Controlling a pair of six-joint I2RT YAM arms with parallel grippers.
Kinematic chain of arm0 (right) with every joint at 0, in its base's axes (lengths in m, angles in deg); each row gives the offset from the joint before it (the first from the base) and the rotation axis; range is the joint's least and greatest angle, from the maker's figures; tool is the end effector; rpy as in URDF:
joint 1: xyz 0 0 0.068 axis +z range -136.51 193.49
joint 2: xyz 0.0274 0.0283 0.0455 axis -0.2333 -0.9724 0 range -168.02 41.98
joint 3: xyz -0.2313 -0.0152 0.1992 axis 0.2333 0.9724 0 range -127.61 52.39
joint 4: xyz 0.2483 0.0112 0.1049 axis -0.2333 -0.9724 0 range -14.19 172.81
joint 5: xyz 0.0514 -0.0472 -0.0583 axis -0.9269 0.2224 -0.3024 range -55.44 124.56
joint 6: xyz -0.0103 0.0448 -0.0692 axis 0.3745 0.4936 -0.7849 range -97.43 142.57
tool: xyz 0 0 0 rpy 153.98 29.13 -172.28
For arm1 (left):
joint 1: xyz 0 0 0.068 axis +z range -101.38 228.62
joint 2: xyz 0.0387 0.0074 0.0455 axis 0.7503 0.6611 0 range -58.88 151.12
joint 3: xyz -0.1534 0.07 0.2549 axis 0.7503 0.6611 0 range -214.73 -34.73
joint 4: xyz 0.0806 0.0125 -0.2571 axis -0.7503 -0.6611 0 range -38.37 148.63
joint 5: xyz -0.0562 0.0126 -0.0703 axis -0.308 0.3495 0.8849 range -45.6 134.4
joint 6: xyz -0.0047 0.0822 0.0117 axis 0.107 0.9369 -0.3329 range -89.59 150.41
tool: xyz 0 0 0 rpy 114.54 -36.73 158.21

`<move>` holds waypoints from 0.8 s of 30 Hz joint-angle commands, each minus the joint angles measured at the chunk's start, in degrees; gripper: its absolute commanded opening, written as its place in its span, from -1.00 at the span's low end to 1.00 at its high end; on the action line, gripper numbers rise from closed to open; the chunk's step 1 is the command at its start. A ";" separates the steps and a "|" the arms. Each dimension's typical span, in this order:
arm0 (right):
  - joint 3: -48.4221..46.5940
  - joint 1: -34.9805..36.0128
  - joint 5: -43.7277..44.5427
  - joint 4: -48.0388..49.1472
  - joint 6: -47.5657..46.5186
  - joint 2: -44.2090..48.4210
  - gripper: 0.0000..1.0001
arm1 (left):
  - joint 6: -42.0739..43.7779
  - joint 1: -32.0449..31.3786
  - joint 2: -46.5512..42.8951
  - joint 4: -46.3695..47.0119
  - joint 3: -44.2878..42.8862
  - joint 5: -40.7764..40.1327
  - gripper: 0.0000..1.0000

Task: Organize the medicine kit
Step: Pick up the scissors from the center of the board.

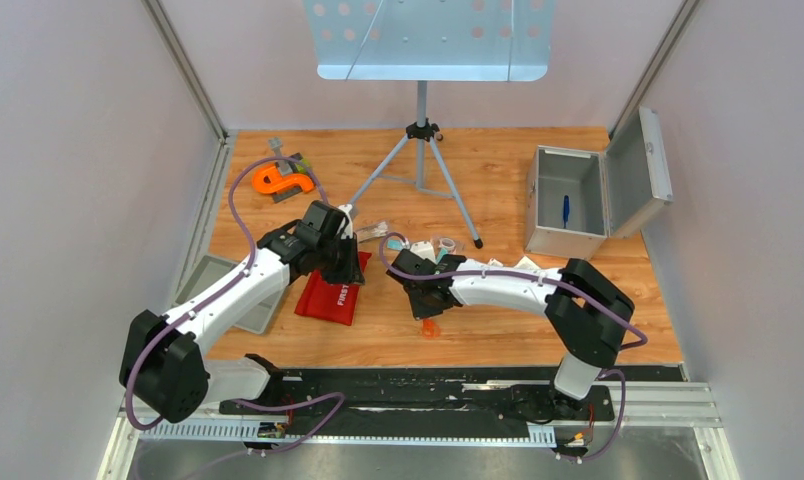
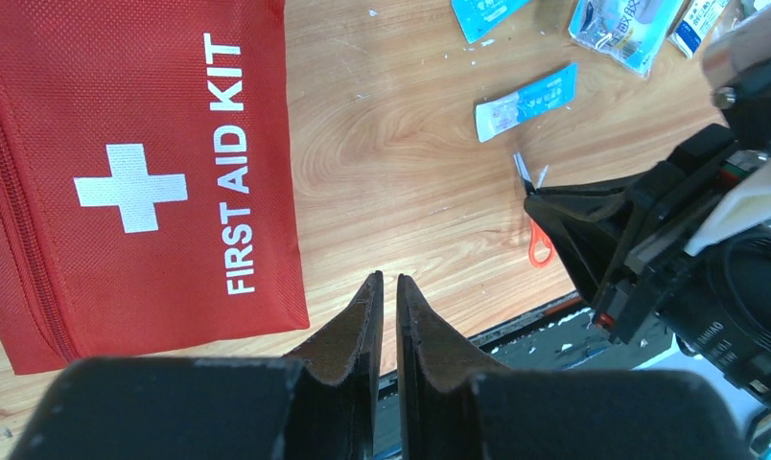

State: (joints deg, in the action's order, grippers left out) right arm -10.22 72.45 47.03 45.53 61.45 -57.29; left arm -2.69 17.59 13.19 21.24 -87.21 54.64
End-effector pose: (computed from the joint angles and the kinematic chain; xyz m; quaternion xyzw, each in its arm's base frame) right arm 0.1926 0.2898 0.1648 -0.1566 0.9719 0.0340 0.1723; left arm 0.2220 -0.1486 0.2463 0.0080 0.9552 -0.2228 0.1945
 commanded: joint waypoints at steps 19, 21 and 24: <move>-5.06 -11.45 13.44 -9.62 -8.68 17.80 -1.00 | 0.99 0.22 0.71 1.46 -1.69 0.17 -0.66; -5.11 -16.12 14.97 -9.58 -11.57 20.30 -1.00 | 1.15 0.18 0.66 1.38 -1.73 -0.05 -0.66; -5.51 -24.38 16.58 -8.70 -15.60 22.52 -1.00 | 1.21 0.18 0.90 1.48 -1.93 -0.28 -0.66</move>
State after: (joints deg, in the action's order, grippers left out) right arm -13.59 55.84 58.51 37.53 53.12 -38.40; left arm -2.47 17.57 13.69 21.24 -87.28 54.59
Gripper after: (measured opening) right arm 0.009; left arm 0.171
